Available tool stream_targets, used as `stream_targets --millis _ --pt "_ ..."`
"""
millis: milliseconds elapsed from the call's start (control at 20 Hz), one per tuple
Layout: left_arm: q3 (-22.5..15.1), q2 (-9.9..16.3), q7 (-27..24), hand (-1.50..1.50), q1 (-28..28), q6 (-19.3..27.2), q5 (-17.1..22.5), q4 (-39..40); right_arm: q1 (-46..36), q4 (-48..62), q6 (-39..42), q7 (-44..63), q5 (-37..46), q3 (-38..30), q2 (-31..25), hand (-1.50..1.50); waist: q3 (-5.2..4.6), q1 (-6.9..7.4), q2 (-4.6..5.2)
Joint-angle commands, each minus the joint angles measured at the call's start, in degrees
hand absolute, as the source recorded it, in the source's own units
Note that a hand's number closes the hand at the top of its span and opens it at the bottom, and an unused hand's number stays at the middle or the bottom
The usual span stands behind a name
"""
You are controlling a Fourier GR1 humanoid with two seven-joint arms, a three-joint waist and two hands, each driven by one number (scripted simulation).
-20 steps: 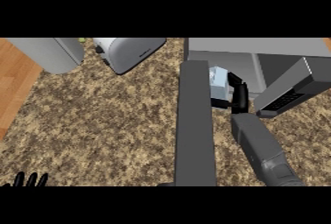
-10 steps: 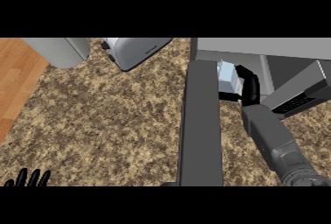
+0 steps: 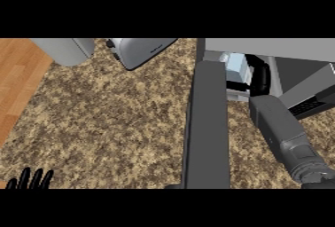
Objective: Pick up the milk, place it into the microwave and close the microwave
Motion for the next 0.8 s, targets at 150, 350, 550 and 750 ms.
stream_targets --millis 150,350,550,750 --pt "0.99 1.04 0.2 -1.5 -1.71 -0.68 0.2 1.45 -1.87 0.23 -8.69 -3.38 0.86 -0.9 -0.94 1.5 -0.06 0.96 0.56" --pt "-0.04 0.46 0.38 -1.5 -1.9 -0.48 -0.33 1.07 -2.96 0.99 -15.37 -1.88 1.21 -1.68 -1.35 1.5 -0.03 1.69 0.81" --pt "0.31 0.26 0.98 -1.5 -2.37 -0.17 0.41 1.46 -2.31 0.7 -17.0 -2.88 1.19 -2.36 -0.92 1.5 0.06 1.67 0.98" --pt "-0.55 0.17 0.62 -1.5 -2.71 -0.83 -0.21 2.26 -2.95 1.03 -17.29 -2.04 1.23 -3.02 -2.29 1.5 0.05 1.95 1.08"
